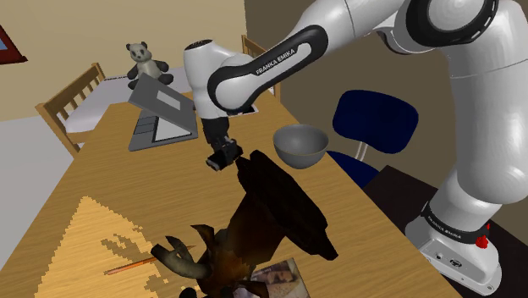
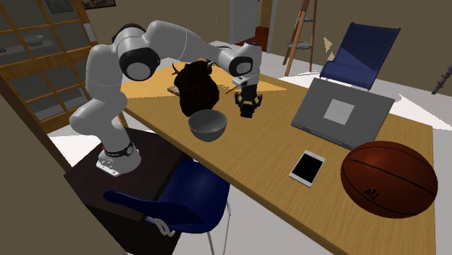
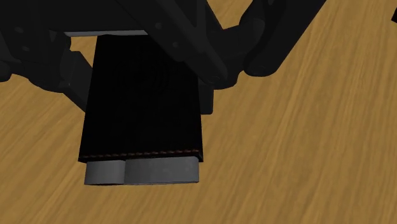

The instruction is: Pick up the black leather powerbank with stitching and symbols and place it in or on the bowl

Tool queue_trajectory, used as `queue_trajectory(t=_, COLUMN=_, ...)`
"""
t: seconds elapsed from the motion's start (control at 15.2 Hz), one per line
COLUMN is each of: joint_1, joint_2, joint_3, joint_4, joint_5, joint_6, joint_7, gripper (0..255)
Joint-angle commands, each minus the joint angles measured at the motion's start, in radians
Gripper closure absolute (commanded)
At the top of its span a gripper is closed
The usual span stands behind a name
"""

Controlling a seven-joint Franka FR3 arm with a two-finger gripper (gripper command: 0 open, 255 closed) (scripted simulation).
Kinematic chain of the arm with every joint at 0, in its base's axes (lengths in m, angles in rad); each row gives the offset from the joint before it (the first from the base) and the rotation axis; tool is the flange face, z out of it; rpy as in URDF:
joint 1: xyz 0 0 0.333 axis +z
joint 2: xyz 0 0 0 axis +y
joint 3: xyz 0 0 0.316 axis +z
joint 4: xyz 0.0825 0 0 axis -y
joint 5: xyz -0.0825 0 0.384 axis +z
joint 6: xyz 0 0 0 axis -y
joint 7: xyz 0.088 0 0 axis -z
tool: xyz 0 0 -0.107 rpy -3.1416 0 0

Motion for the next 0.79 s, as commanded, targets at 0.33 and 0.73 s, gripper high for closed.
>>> queue_trajectory(t=0.33, joint_1=-0.003, joint_2=-0.032, joint_3=0.015, joint_4=0.053, joint_5=0.026, joint_6=-0.078, joint_7=-0.017, gripper=255)
queue_trajectory(t=0.73, joint_1=-0.003, joint_2=-0.053, joint_3=0.025, joint_4=0.105, joint_5=0.044, joint_6=-0.147, joint_7=-0.03, gripper=255)
